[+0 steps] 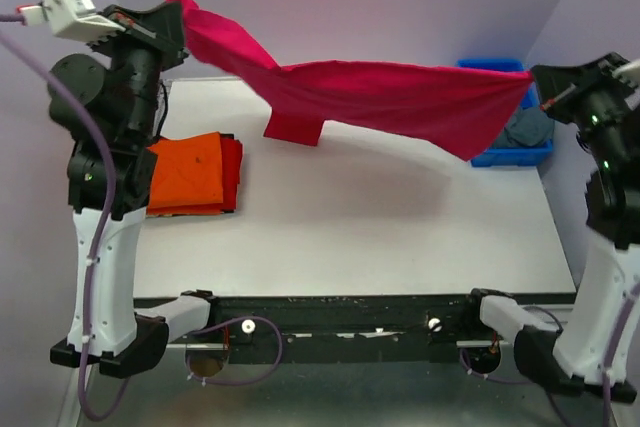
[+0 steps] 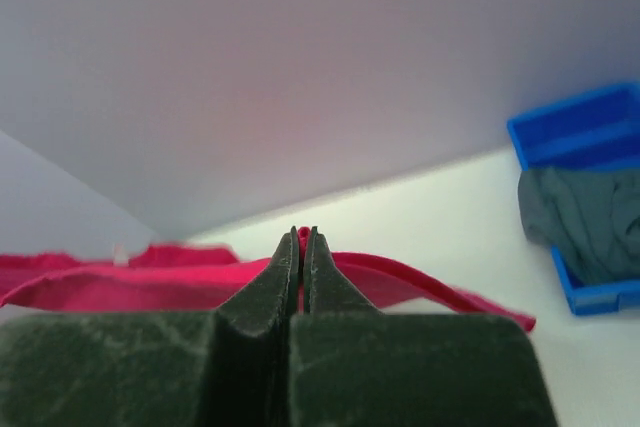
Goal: Fold and stack the t-shirts
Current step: Flatten out the tshirt
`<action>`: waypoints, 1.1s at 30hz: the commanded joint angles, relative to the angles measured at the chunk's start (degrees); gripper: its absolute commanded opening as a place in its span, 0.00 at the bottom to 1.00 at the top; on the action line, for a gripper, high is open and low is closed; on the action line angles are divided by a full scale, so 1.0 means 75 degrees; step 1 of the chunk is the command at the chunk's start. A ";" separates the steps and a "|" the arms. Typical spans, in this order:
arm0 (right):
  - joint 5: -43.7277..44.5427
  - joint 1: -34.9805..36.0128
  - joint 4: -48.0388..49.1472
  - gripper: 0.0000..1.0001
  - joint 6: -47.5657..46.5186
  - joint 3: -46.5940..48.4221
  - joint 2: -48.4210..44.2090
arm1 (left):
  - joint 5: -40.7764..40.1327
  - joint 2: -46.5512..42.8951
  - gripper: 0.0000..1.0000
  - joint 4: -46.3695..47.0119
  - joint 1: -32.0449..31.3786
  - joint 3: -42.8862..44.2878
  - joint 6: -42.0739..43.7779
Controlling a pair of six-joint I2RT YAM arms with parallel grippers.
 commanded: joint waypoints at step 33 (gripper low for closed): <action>-0.1756 -0.0739 0.0996 0.01 0.1181 0.4152 0.5084 | 0.0909 0.5215 0.00 0.1841 0.0348 0.4792 -0.0547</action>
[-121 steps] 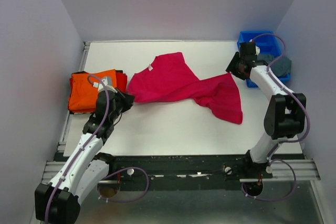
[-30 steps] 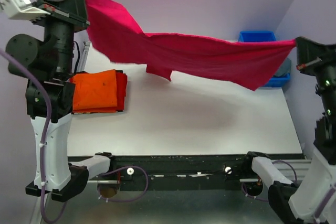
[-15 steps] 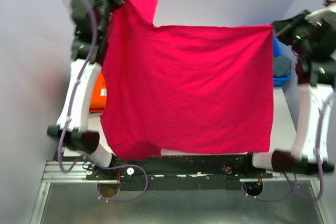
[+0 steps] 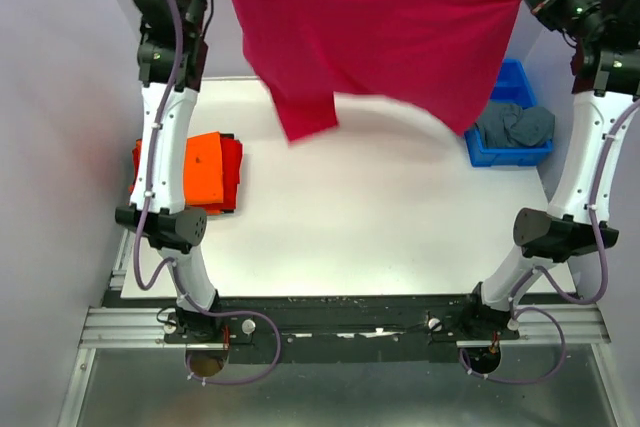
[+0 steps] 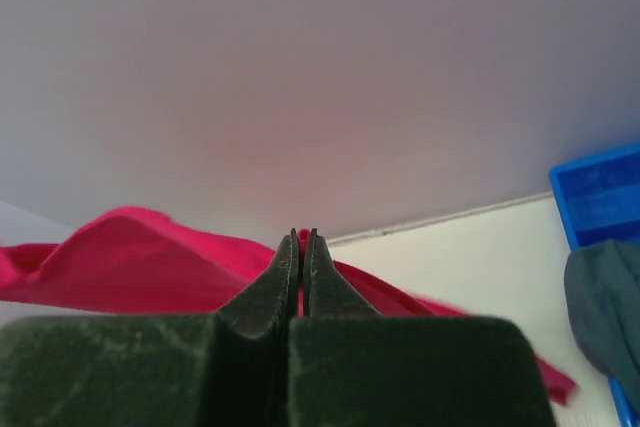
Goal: Fold and stack the t-shirts
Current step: Flatten out the tshirt
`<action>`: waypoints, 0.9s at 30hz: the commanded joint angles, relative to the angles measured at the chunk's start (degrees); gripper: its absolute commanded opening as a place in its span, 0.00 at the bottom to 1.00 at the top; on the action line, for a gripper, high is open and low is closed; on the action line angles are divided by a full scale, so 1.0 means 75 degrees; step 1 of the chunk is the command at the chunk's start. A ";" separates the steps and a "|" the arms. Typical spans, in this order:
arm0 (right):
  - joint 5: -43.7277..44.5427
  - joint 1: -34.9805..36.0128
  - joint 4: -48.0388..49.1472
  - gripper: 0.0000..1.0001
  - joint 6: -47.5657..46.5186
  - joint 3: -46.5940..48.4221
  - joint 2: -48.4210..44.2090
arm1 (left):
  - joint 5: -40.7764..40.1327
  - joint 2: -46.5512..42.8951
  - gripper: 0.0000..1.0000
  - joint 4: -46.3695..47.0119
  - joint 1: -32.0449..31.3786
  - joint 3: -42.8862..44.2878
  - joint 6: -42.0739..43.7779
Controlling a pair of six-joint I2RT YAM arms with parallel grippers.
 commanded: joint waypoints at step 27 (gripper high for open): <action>0.0547 -0.0580 0.3493 0.01 0.0780 -1.3398 -0.4516 | -0.0939 -0.8033 0.00 0.3419 -0.2003 -1.5250 -0.1140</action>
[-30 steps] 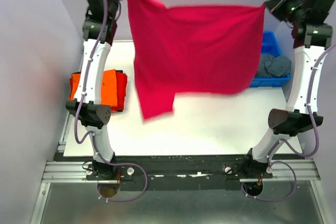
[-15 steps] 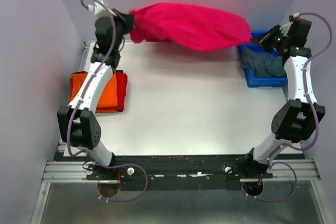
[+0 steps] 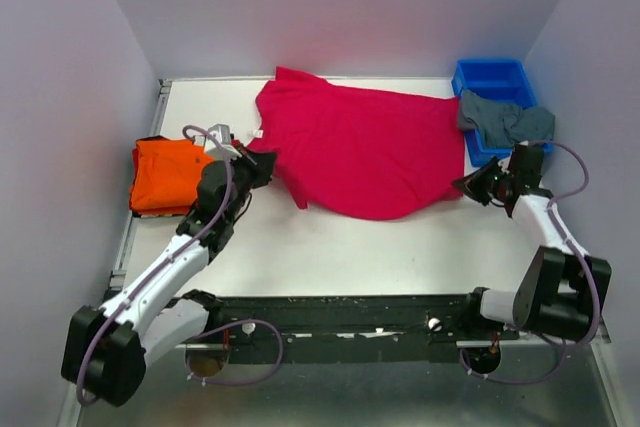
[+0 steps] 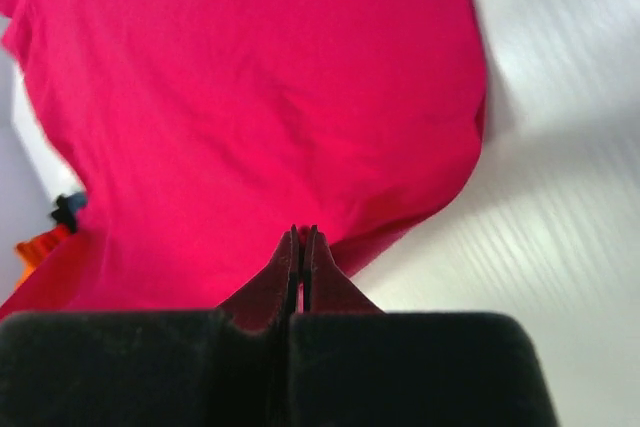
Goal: Fold and stack the t-shirts
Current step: Flatten out the tshirt, then fold the flattened tshirt in 1/3 of the way
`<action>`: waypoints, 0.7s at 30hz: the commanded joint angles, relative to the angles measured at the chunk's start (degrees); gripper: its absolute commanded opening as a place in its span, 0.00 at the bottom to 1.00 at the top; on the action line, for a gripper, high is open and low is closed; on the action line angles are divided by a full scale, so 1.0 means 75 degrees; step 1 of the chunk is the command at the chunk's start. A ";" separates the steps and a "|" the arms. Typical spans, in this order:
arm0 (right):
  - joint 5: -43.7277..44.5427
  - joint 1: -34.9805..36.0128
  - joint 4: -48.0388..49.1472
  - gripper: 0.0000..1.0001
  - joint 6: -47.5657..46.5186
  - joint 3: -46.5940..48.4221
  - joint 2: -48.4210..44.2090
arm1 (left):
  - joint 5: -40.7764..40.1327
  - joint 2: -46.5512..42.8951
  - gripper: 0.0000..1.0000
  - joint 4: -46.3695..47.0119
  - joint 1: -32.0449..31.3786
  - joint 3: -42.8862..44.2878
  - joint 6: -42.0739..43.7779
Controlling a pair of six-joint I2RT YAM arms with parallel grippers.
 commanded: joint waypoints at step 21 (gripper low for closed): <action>0.1575 -0.0018 -0.0174 0.01 -0.0373 -0.1067 -0.1452 | -0.1874 -0.0501 0.00 -0.0989 -0.0530 -0.0158 0.0107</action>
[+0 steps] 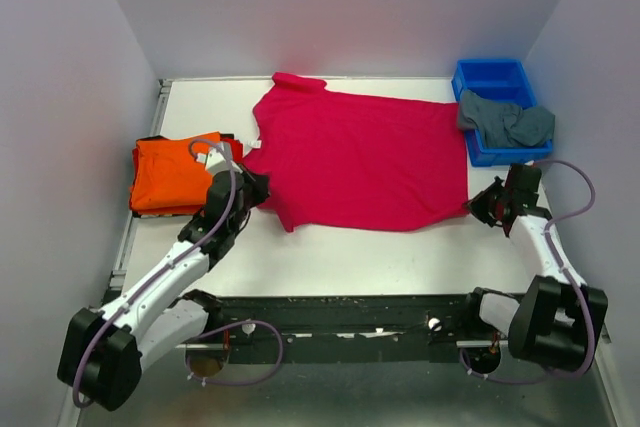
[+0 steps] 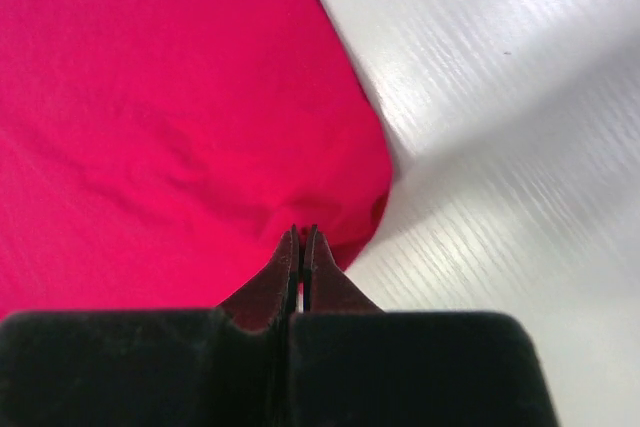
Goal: Fold and stack the t-shirts
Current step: Fold the flattened tshirt in 1/3 of the way
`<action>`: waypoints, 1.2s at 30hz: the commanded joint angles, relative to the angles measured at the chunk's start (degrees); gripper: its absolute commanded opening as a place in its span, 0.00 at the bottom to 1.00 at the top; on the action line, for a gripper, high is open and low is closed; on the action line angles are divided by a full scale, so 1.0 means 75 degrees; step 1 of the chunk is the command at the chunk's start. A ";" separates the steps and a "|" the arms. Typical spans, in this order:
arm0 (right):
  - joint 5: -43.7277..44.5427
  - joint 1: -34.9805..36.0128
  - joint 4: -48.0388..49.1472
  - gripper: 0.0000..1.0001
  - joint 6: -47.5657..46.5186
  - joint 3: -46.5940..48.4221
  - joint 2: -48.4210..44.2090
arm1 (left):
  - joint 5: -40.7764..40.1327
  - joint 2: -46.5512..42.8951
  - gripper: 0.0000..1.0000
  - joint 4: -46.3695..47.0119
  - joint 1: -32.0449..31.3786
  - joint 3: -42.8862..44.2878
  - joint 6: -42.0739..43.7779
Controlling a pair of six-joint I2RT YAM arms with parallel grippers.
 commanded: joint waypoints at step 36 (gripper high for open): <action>-0.0755 -0.0003 0.0866 0.00 0.0475 0.3991 0.4494 | -0.0164 0.6962 0.00 -0.0262 0.1046 0.6670 0.1293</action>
